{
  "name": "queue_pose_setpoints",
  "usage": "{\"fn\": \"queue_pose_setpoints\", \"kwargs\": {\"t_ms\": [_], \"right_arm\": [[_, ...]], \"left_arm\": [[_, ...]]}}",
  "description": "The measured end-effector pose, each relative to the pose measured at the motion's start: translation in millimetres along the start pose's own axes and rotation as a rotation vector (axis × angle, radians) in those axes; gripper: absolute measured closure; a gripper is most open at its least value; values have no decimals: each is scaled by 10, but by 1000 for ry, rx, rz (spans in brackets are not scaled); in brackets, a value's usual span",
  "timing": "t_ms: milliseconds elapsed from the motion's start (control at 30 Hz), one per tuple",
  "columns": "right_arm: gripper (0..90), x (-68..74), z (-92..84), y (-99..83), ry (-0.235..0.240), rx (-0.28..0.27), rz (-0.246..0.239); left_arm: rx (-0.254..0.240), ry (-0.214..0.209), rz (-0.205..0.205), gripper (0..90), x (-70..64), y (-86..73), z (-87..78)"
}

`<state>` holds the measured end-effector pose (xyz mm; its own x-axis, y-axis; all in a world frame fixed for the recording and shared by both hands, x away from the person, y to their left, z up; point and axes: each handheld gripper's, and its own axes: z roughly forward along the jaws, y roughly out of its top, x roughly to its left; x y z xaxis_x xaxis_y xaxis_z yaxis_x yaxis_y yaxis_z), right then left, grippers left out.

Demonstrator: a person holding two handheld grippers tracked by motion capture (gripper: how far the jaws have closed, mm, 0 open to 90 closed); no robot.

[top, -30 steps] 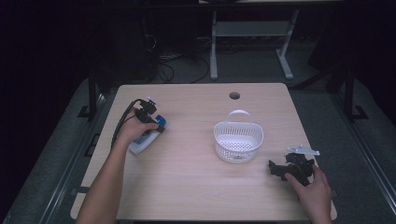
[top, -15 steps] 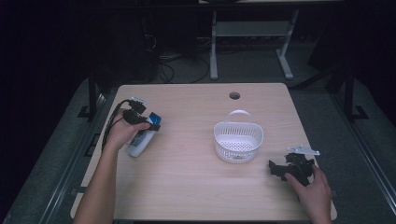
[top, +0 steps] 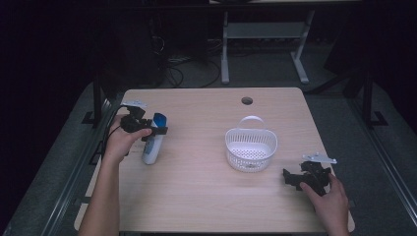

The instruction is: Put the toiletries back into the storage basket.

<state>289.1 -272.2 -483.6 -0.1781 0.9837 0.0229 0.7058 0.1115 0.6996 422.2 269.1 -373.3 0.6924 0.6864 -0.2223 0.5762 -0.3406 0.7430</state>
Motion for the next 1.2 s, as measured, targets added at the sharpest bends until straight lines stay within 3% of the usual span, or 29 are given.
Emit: {"fn": "queue_pose_setpoints", "kwargs": {"t_ms": [33, 133, 233, 433, 833, 1200], "right_arm": [[4, 0, 0, 0, 0, 0, 0], [4, 0, 0, 0, 0, 0, 1], [4, 1, 0, 0, 0, 0, 1], [4, 0, 0, 0, 0, 0, 0], [4, 1, 0, 0, 0, 0, 1], [4, 0, -1, 0, -1, 0, 0]], "left_arm": [[-32, -17, 5, 368, -27, 5, -23], [-56, -30, 14, 368, -44, 16, -48], [-95, -72, 31, 368, -82, 18, -75], [-167, -104, 28, 368, -90, -10, -85], [-209, -175, 123, 368, -288, 56, -24], [-241, -224, 163, 367, -476, 165, -31]]}}
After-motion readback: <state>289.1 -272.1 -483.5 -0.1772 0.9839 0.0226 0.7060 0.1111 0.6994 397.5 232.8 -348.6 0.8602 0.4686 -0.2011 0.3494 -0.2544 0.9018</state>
